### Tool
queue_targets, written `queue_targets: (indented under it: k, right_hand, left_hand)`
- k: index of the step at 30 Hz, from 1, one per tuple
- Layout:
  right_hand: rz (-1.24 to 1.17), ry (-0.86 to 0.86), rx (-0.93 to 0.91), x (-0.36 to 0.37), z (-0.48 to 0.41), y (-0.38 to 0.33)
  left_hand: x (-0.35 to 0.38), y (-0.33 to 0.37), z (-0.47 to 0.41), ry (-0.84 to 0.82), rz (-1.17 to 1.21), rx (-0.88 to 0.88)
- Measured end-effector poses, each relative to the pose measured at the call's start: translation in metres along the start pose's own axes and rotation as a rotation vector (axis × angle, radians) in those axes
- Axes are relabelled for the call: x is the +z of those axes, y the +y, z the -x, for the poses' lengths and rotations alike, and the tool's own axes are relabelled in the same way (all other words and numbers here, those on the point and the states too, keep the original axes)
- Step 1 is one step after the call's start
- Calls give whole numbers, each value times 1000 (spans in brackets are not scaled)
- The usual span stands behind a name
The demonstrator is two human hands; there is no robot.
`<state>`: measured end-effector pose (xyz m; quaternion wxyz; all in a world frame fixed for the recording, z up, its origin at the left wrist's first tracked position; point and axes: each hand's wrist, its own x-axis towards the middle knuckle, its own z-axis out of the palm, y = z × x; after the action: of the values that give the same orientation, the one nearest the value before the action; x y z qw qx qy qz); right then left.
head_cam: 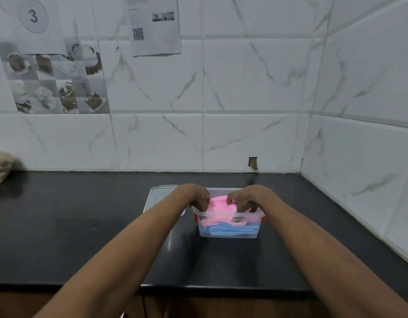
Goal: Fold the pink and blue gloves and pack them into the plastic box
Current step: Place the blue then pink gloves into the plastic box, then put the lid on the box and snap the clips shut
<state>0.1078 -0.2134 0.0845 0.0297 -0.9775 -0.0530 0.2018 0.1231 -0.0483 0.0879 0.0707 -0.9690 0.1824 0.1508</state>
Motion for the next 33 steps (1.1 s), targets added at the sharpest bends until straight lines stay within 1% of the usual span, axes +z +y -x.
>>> queue_targets:
  k: [3, 5, 6, 7, 8, 9, 10, 11, 12, 14, 16, 17, 18, 20, 22, 24, 27, 29, 31, 33]
  right_hand:
    - [-74, 16, -54, -1, 4, 3]
    - [-110, 87, -128, -2, 12, 11]
    - [-130, 143, -165, -3, 16, 14]
    - [-150, 204, -194, -4, 22, 18]
    - [-168, 263, -220, -4, 26, 22]
    - [-184, 323, -242, -5, 30, 26]
    - [-205, 391, -262, -4, 33, 29]
    - [-243, 470, -275, -3, 35, 31]
    - [-298, 565, -274, 0, 36, 33]
    - [-391, 787, -213, 6, 37, 37]
    - [-430, 943, -53, 15, 38, 42]
    - [-445, 959, 40, 20, 39, 47]
    - [-474, 938, 129, 26, 40, 51]
    - [-602, 863, 223, 40, 42, 59]
    - [-827, 810, 216, 51, 43, 64]
    - [-1052, 786, 162, 63, 42, 63]
    - [-1129, 800, 109, 77, 35, 60]
    - [-1170, 844, 123, 84, 28, 61]
    - [-1182, 926, 173, 86, 27, 62]
    - [-1165, 1044, 191, 81, 32, 61]
  left_hand:
    - [7, -4, -1, 89, 59, 20]
    - [8, -20, 5, 115, 211, 96]
    - [10, -32, 11, 148, 346, 143]
    - [13, -45, 15, 224, 528, 166]
    - [17, -58, 19, 342, 715, 154]
    - [23, -71, 22, 478, 831, 106]
    - [29, -83, 21, 594, 848, 36]
    - [35, -94, 19, 656, 764, -34]
    - [43, -104, 15, 639, 645, -80]
    - [60, -116, 11, 496, 439, -93]
    - [75, -123, 7, 411, 335, -75]
    - [80, -123, 6, 402, 296, -70]
    - [85, -124, 4, 409, 278, -66]
    - [89, -125, 0, 440, 242, -58]
    - [91, -127, -3, 470, 133, -59]
    - [95, -126, -5, 503, 30, -57]
    - [93, -127, 0, 623, -11, -68]
    - [81, -131, 5, 762, 71, -103]
    - [58, -130, 13, 957, 242, -121]
    - [28, -124, 24, 1207, 514, -107]
